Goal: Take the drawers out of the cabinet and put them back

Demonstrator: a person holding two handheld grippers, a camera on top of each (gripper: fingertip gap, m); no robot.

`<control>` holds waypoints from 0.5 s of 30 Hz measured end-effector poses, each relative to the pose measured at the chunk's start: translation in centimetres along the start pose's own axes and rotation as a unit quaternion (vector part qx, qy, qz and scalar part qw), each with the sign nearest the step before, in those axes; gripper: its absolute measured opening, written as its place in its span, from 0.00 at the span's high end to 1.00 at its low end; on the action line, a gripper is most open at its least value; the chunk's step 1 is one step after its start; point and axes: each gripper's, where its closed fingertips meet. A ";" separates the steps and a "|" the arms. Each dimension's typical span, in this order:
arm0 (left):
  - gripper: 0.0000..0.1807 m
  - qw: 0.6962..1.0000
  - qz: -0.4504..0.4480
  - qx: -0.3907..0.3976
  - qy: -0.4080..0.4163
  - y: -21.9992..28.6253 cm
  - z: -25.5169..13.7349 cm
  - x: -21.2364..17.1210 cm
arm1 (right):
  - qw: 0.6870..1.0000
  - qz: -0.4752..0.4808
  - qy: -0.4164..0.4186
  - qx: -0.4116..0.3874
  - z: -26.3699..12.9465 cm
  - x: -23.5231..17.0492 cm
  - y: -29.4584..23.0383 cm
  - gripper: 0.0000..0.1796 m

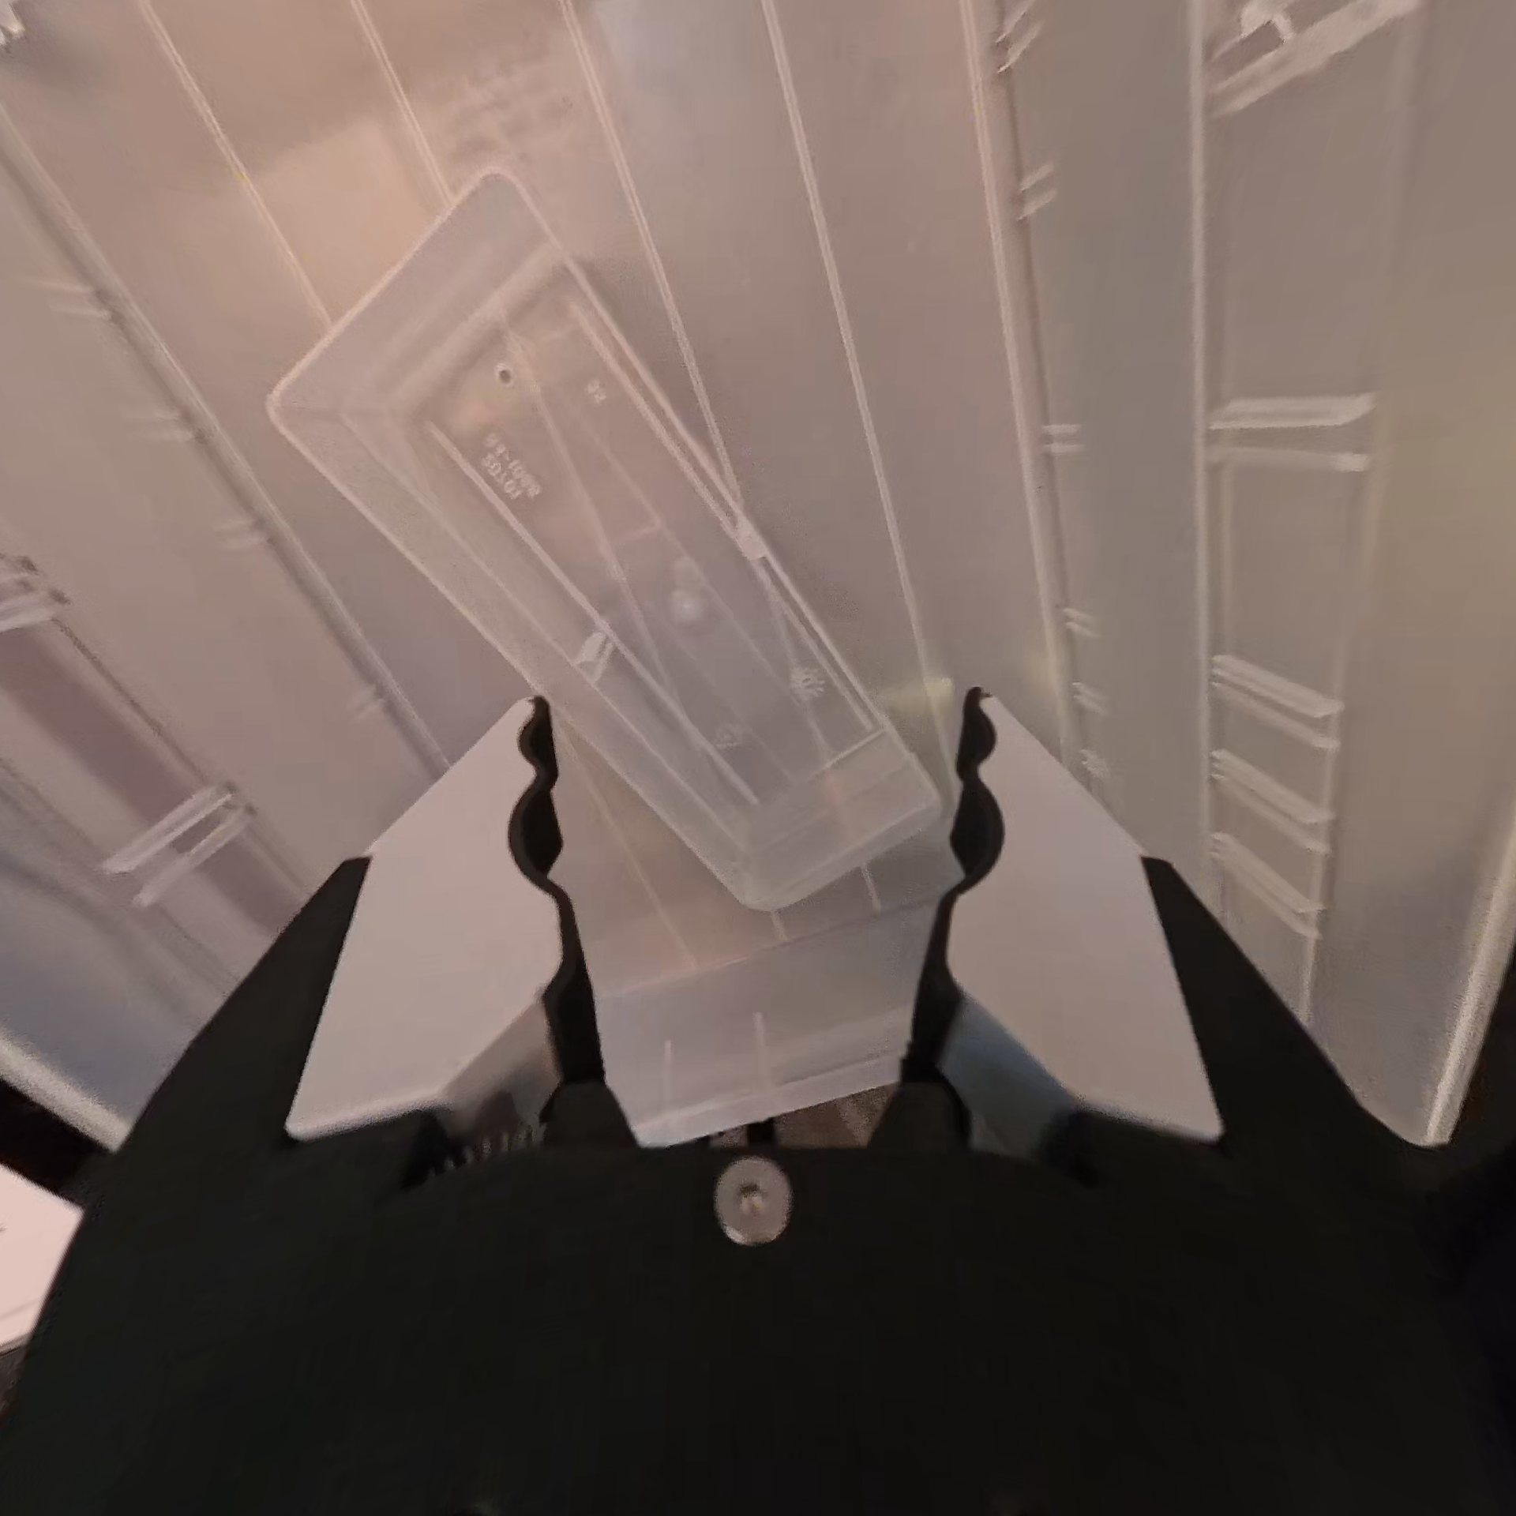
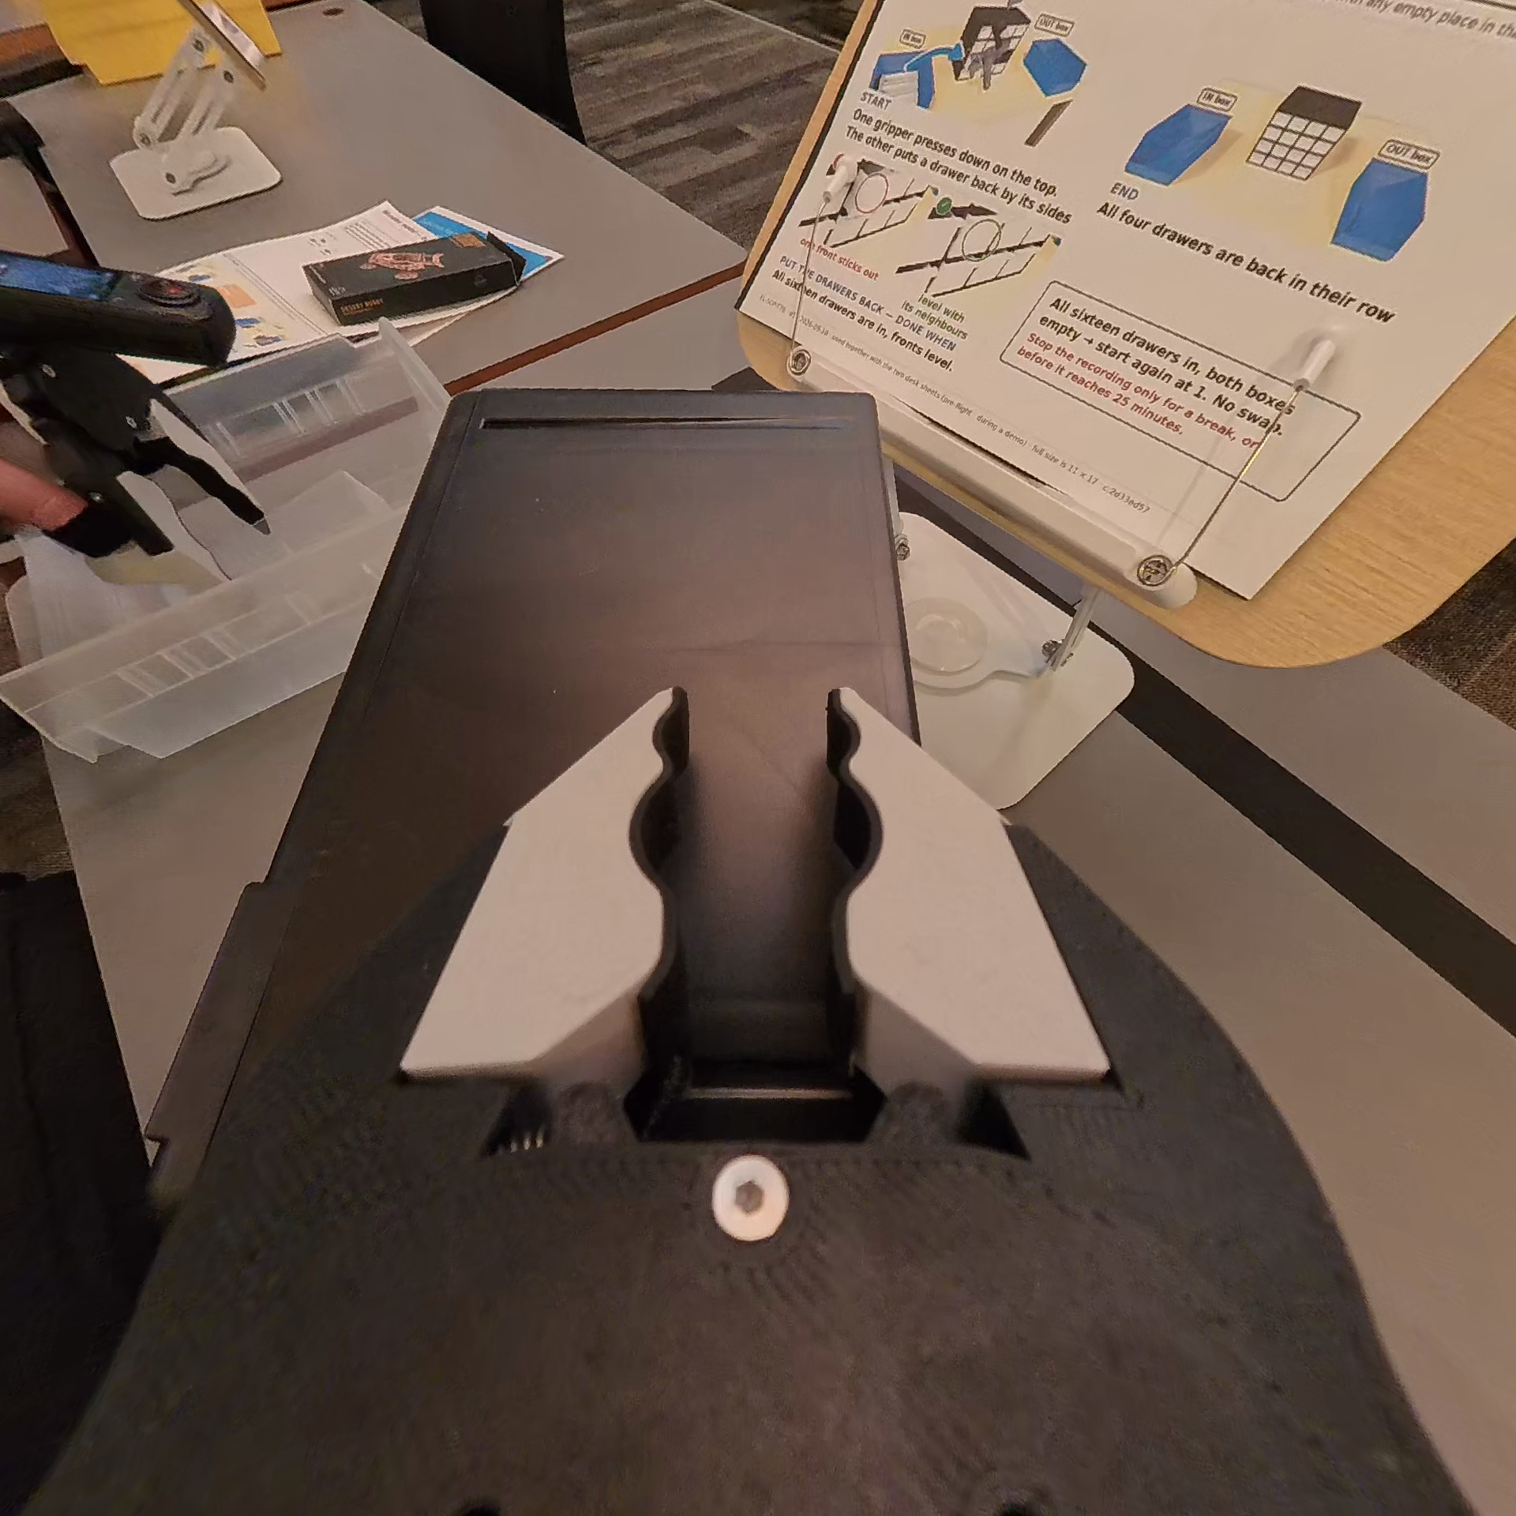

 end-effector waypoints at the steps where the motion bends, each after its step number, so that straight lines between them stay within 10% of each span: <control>1: 0.44 1.000 -0.007 -0.004 0.003 0.2 0.1 0.0 | 1.000 0.000 0.000 0.000 0.0 0.0 0.0 0.82; 4: 0.37 0.999 -0.031 -0.006 -0.013 0.5 0.9 -0.8 | 1.000 0.000 -0.001 0.001 0.0 0.0 0.0 0.82; 15: 0.60 0.999 -0.026 0.006 0.031 -0.7 1.0 -0.3 | 1.000 0.000 0.001 0.000 0.0 0.0 0.0 0.82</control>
Point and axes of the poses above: each gripper's, where its closed fingertips meet, z out along the fingers, x out of its top, y = z × x across the jaws, and after that the axes turned 10 degrees about x, right-handed
